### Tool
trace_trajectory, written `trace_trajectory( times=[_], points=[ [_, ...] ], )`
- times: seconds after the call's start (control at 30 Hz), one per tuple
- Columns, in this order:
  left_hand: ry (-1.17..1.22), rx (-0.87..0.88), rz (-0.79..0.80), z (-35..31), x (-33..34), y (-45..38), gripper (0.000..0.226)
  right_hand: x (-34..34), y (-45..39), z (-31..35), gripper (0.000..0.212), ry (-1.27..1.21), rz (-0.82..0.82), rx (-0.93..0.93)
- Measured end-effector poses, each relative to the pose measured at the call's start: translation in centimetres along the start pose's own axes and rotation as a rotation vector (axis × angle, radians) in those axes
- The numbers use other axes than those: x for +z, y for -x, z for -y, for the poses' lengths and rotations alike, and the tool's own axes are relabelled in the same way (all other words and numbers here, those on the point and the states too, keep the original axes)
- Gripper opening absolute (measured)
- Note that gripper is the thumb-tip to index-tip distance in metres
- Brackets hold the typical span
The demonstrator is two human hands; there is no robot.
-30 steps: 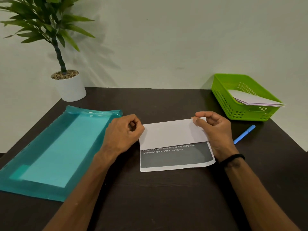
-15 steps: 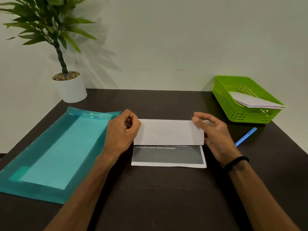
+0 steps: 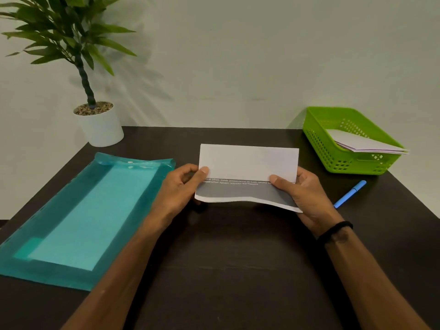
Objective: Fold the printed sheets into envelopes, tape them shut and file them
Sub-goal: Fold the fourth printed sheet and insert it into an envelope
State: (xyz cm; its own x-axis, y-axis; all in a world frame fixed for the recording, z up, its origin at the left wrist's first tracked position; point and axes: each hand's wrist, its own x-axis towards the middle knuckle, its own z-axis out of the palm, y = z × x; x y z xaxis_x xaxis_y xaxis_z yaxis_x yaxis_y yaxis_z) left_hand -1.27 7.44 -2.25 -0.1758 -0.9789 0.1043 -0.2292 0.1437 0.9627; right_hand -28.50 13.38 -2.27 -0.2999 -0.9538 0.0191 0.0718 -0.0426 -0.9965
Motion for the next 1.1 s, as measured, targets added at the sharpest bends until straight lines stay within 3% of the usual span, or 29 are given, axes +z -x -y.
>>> trace_trajectory(
  times=[0.1, 0.3, 0.6, 0.87, 1.03, 1.1],
  points=[
    [0.127, -0.071, 0.071, 0.0, 0.4, 0.0, 0.020, 0.1, 0.1, 0.1, 0.026, -0.003, 0.001, 0.000],
    [0.412, -0.213, 0.059, -0.6, 0.3, -0.2, 0.010, 0.2, 0.2, 0.4, 0.027, -0.052, -0.001, -0.004],
    [0.533, -0.232, -0.068, -1.1, -0.1, -0.3, 0.013, -0.1, 0.2, 0.8, 0.024, -0.224, 0.009, 0.015],
    [0.597, -0.250, -0.114, -1.2, 0.0, -0.3, 0.022, -0.2, -0.6, 0.5, 0.028, -0.259, 0.013, 0.030],
    [0.609, -0.313, -0.062, -0.9, -0.5, -0.4, 0.044, -0.6, -0.5, 0.4, 0.040, -0.382, 0.024, 0.086],
    [0.590, -0.315, -0.058, -0.7, -0.6, -0.6, 0.047, -0.4, -0.5, 0.4, 0.034, -0.365, 0.020, 0.079]
  ],
)
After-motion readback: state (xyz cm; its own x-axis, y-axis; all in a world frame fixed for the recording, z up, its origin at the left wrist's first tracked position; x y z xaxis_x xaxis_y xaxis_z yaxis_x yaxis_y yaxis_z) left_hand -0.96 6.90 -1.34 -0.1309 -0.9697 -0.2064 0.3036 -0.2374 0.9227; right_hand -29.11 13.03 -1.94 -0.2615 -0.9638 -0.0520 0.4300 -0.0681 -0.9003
